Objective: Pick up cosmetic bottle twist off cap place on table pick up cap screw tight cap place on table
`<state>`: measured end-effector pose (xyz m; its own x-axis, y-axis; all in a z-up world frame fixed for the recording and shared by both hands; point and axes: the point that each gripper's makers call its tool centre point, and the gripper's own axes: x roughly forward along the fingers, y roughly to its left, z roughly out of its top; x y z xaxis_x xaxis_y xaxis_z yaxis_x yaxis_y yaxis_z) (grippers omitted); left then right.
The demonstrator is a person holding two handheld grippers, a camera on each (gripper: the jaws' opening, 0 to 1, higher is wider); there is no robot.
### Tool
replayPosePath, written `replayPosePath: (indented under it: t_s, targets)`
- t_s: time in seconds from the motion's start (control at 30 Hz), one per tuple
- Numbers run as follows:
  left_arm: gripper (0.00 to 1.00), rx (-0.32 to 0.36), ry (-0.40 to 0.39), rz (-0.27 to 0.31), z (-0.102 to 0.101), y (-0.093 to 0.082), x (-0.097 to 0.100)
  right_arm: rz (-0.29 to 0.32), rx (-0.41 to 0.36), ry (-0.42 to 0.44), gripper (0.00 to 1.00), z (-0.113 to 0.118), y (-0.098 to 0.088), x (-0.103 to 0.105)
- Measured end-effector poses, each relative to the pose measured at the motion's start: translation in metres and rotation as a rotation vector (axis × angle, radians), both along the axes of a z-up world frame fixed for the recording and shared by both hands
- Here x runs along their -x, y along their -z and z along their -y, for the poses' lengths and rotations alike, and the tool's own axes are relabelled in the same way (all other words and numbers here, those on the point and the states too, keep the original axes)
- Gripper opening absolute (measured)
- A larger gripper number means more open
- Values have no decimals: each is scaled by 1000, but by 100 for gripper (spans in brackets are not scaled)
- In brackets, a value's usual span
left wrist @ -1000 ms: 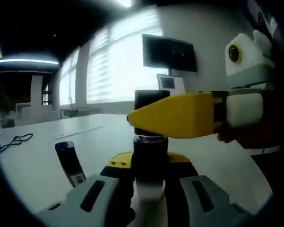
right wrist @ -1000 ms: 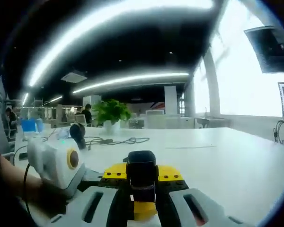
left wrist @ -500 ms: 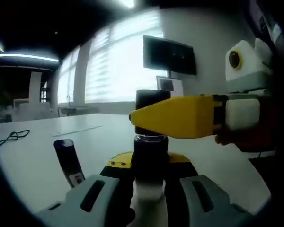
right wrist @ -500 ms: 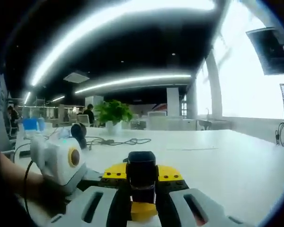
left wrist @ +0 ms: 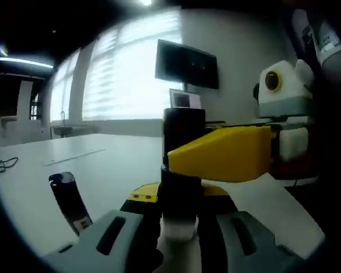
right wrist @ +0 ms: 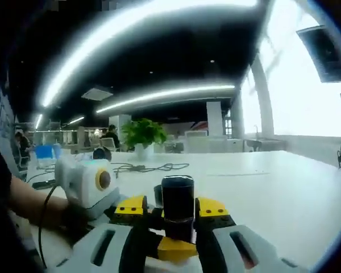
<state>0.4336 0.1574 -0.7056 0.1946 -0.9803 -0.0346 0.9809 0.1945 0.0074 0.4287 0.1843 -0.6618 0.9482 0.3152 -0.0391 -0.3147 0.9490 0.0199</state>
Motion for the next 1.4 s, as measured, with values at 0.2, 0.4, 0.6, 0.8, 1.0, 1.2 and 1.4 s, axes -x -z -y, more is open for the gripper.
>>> replayPosePath:
  t_s: [0.2,0.4,0.6,0.8,1.0,1.2,1.4]
  targets:
    - [14,8,80,-9,4,0,9,27,-24,-234,30,10,-8,14]
    - [14,7,194,-24,3,1,18,119,-60,-528,30,23,-34,27]
    - [14,21,231,-28,2,1,24,39,-98,-802,30,15,-33,23]
    - [14,29,232,-36,2,0,25,-26,-36,-966,29,-6,-14,10]
    - [14,32,230,-44,2,0,24,-27,-14,-1016,22,-17,-10,4]
    - [14,34,227,-57,2,0,23,-51,-25,-1030,15,-18,-10,1]
    - [14,33,208,-55,1,-1,20,-18,-3,-995,15,-19,-10,1]
